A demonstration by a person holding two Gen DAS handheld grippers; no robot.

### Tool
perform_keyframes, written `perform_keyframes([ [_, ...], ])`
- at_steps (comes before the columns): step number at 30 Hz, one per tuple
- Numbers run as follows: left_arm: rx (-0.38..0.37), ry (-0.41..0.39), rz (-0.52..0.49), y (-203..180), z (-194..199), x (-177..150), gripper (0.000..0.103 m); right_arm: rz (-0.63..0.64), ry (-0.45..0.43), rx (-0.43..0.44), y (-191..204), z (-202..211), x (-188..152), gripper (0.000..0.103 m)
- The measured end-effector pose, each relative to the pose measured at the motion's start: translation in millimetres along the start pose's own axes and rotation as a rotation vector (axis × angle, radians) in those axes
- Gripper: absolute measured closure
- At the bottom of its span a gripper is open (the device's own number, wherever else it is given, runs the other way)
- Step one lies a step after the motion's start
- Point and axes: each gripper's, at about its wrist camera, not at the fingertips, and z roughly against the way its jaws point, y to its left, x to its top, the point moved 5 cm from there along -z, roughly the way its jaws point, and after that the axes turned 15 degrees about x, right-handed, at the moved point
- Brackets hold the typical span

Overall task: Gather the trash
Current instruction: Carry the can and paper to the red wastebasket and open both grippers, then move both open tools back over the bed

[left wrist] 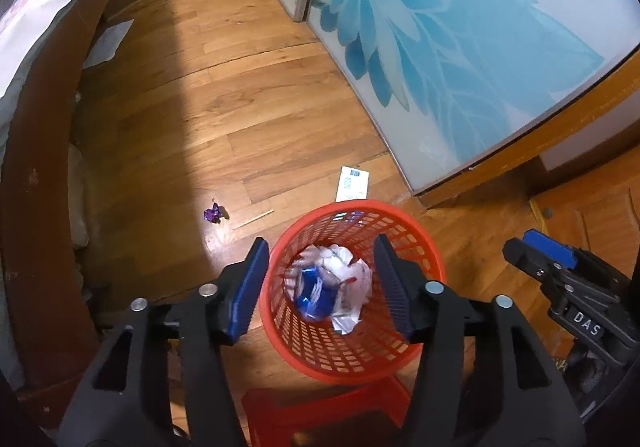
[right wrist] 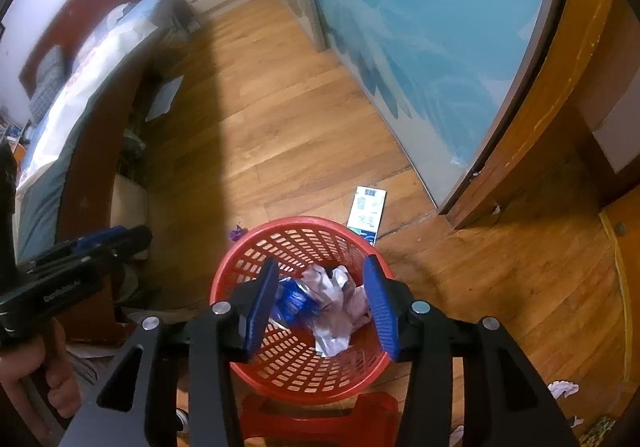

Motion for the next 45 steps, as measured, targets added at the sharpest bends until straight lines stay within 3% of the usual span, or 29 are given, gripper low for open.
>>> perform_keyframes([
  [7, 0.013, -0.039, 0.059, 21.0, 11.7, 9.0, 0.047, 0.054, -0.060, 0.040, 35.8, 14.4, 19.0, 0.049],
  [12, 0.037, -0.140, 0.181, 76.2, 45.4, 16.5, 0.042, 0.149, -0.133, 0.090, 97.7, 29.7, 41.8, 0.042],
  [17, 0.034, -0.221, 0.383, 159.3, 80.8, 5.5, 0.042, 0.239, -0.174, 0.198, 198.1, 35.1, 59.7, 0.040],
  [23, 0.134, -0.409, 0.575, 272.9, 147.8, -36.3, 0.042, 0.497, -0.223, 0.341, 353.8, 41.7, 44.0, 0.033],
  [26, 0.201, -0.489, 0.657, 329.5, 181.9, -67.8, 0.041, 0.595, -0.232, 0.392, 410.2, 41.0, 25.9, 0.031],
  [32, 0.293, -0.573, 0.787, 415.2, 215.4, -122.0, 0.034, 0.720, -0.163, 0.475, 511.2, 3.6, -15.2, 0.028],
  [37, 0.334, -0.537, 0.844, 467.9, 195.7, -149.1, 0.034, 0.774, -0.139, 0.490, 569.0, -38.1, -30.8, 0.028],
  [45, 0.345, -0.489, 0.912, 530.5, 174.2, -170.5, 0.034, 0.841, -0.093, 0.489, 672.4, -152.7, -29.9, 0.028],
])
